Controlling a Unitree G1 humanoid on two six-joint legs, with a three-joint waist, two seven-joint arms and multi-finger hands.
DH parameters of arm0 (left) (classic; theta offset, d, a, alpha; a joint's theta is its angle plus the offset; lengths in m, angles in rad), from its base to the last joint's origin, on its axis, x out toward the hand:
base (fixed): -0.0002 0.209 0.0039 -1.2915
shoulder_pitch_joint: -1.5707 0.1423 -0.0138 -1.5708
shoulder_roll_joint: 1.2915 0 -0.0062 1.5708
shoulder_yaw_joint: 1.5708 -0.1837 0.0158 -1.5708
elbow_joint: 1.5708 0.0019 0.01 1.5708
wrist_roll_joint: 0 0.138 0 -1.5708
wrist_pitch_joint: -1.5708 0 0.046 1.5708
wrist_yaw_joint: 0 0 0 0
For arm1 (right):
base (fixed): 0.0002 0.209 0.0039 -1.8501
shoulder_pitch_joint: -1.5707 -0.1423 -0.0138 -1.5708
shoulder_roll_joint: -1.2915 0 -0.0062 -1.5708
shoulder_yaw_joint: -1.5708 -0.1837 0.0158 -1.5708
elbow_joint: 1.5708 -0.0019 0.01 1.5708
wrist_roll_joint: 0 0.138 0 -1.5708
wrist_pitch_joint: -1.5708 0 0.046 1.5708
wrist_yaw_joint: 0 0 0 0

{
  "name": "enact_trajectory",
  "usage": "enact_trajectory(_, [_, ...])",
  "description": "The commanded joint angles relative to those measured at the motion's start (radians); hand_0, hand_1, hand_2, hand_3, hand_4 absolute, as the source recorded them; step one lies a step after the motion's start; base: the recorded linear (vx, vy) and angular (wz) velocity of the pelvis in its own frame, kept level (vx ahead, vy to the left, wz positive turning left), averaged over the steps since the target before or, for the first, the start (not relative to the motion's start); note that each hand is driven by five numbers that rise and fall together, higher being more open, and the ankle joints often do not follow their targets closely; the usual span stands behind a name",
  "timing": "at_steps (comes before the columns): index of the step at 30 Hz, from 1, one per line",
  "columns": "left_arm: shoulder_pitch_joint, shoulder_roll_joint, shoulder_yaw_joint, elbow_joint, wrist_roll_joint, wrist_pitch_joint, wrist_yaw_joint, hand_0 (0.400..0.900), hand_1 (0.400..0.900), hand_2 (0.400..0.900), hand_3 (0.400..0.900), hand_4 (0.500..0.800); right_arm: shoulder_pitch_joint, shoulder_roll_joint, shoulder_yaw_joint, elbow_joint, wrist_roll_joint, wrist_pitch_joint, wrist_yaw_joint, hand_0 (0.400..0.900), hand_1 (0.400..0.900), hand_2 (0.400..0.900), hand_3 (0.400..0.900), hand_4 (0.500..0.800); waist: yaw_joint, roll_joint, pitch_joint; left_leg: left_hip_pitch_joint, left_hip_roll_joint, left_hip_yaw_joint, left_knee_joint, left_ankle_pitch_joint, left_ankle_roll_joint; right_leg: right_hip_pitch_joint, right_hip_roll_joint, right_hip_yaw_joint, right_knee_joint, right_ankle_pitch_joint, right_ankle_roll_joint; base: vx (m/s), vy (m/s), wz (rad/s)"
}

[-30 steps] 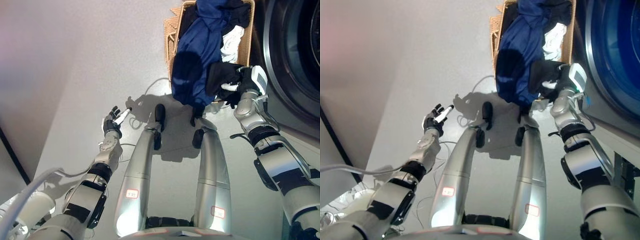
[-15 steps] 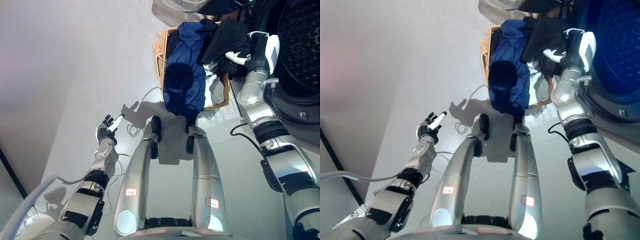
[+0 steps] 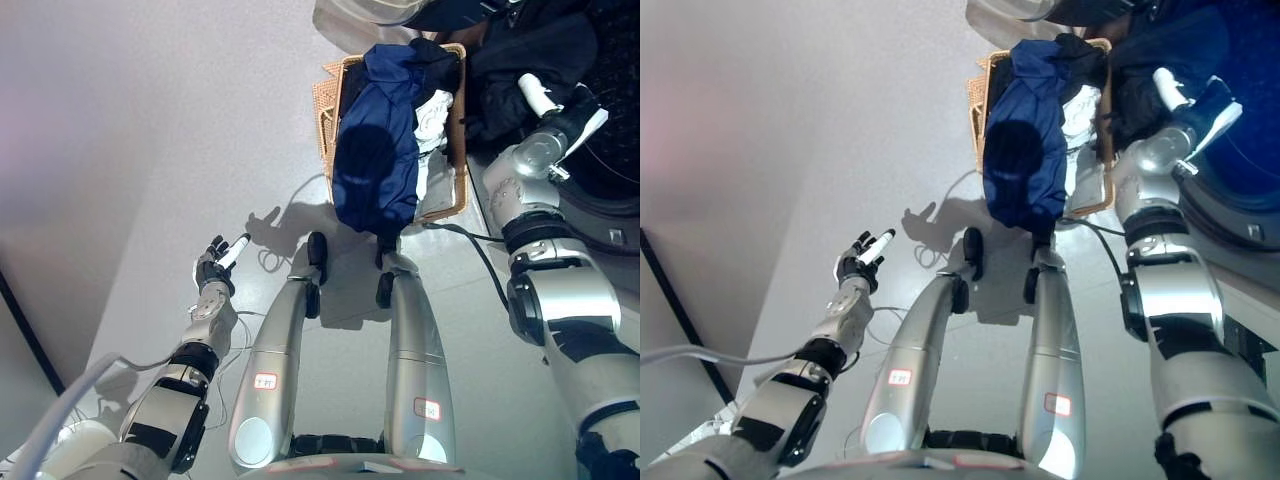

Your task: Put the clothes in the basket into the washing machine.

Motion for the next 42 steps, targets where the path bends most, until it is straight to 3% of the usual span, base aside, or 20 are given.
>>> enact_trajectory(1, [0.067, 0.002, -0.056, 0.026, -0.013, -0.030, 0.026, 0.900, 0.900, 0.900, 0.900, 0.800, -0.057, -0.145, -0.020, -0.040, 0.040, -0.168, -0.071, 0.400, 0.400, 0.400, 0.400, 0.500, 0.025, 0.080, -0.126, 0.001, -0.005, -0.051, -0.065, -0.036, -0.038, -0.035, -0.004, 0.005, 0.135, -0.171, 0.074, 0.05, -0.024, 0.08])
enact_trajectory(6, [0.077, -0.011, -0.072, 0.016, -0.009, -0.027, 0.031, 0.900, 0.900, 0.900, 0.900, 0.800, -0.093, -0.218, -0.007, -0.026, 0.009, -0.153, -0.145, 0.400, 0.400, 0.400, 0.400, 0.500, 0.035, 0.095, -0.136, -0.004, -0.008, -0.052, -0.085, -0.025, -0.042, -0.050, -0.014, 0.004, 0.142, -0.174, 0.077, 0.05, -0.030, 0.09])
enact_trajectory(8, [0.080, -0.019, -0.080, 0.013, 0.000, -0.028, 0.037, 0.900, 0.900, 0.900, 0.900, 0.800, -0.107, -0.247, 0.007, -0.020, -0.040, -0.136, -0.222, 0.400, 0.400, 0.400, 0.400, 0.500, 0.039, 0.100, -0.140, -0.002, -0.010, -0.050, -0.098, -0.021, -0.043, -0.056, -0.017, 0.005, 0.143, -0.176, 0.077, 0.05, -0.037, 0.05])
enact_trajectory(14, [0.087, -0.038, -0.097, -0.019, 0.010, -0.033, 0.050, 0.900, 0.900, 0.900, 0.900, 0.800, -0.107, -0.276, -0.005, -0.060, -0.111, -0.110, -0.342, 0.400, 0.400, 0.400, 0.400, 0.500, 0.036, 0.113, -0.146, -0.008, -0.018, -0.050, -0.098, -0.020, -0.044, -0.072, -0.023, 0.014, 0.162, -0.181, 0.078, 0.04, -0.024, 0.04])
enact_trajectory(19, [0.102, -0.050, -0.095, -0.033, 0.015, -0.033, 0.051, 0.900, 0.900, 0.900, 0.900, 0.800, -0.074, -0.320, -0.015, -0.085, -0.162, -0.092, -0.385, 0.400, 0.400, 0.400, 0.400, 0.500, 0.029, 0.110, -0.152, -0.009, -0.018, -0.053, -0.108, -0.017, -0.048, -0.077, -0.025, 0.013, 0.165, -0.184, 0.079, 0.00, 0.000, 0.00])
enact_trajectory(27, [0.104, -0.049, -0.096, -0.014, 0.018, -0.033, 0.060, 0.900, 0.900, 0.900, 0.900, 0.800, -0.073, -0.293, -0.006, -0.020, -0.124, -0.091, -0.366, 0.400, 0.400, 0.400, 0.400, 0.500, 0.026, 0.102, -0.156, -0.010, -0.020, -0.050, -0.095, -0.027, -0.048, -0.080, -0.022, 0.023, 0.173, -0.184, 0.075, 0.00, -0.010, -0.03])
enact_trajectory(28, [0.107, -0.050, -0.099, -0.017, 0.018, -0.033, 0.059, 0.900, 0.900, 0.900, 0.900, 0.800, -0.071, -0.292, -0.001, -0.012, -0.126, -0.083, -0.359, 0.486, 0.486, 0.486, 0.486, 0.552, 0.025, 0.103, -0.157, -0.011, -0.021, -0.049, -0.095, -0.027, -0.048, -0.079, -0.023, 0.023, 0.172, -0.183, 0.076, 0.00, 0.000, 0.00])
enact_trajectory(29, [0.110, -0.051, -0.102, -0.017, 0.018, -0.032, 0.057, 0.900, 0.900, 0.900, 0.900, 0.800, -0.072, -0.290, 0.007, 0.001, -0.121, -0.072, -0.339, 0.900, 0.900, 0.900, 0.900, 0.800, 0.026, 0.104, -0.158, -0.010, -0.020, -0.048, -0.095, -0.027, -0.048, -0.079, -0.023, 0.023, 0.171, -0.183, 0.076, 0.00, 0.008, -0.04])
enact_trajectory(31, [0.107, -0.051, -0.103, -0.022, 0.019, -0.033, 0.054, 0.900, 0.900, 0.900, 0.900, 0.800, -0.081, -0.279, 0.021, -0.003, -0.065, -0.093, -0.257, 0.900, 0.900, 0.900, 0.900, 0.800, 0.025, 0.103, -0.154, -0.010, -0.018, -0.046, -0.096, -0.025, -0.049, -0.079, -0.022, 0.026, 0.173, -0.181, 0.077, 0.00, 0.009, -0.06])
enact_trajectory(33, [0.112, -0.053, -0.102, -0.017, 0.020, -0.031, 0.053, 0.900, 0.900, 0.900, 0.900, 0.800, -0.071, -0.261, 0.025, 0.000, -0.055, -0.108, -0.247, 0.900, 0.900, 0.900, 0.900, 0.800, 0.022, 0.101, -0.151, -0.005, -0.016, -0.043, -0.098, -0.024, -0.049, -0.075, -0.020, 0.023, 0.171, -0.179, 0.076, 0.00, 0.003, -0.06])
enact_trajectory(42, [0.113, -0.047, -0.073, 0.007, 0.013, -0.028, 0.069, 0.900, 0.900, 0.900, 0.900, 0.800, -0.024, -0.130, 0.000, -0.096, -0.080, -0.159, -0.276, 0.900, 0.900, 0.900, 0.900, 0.800, 0.010, 0.093, -0.140, -0.002, -0.017, -0.047, -0.086, -0.025, -0.045, -0.058, -0.014, 0.020, 0.163, -0.173, 0.070, -0.01, 0.006, -0.01])
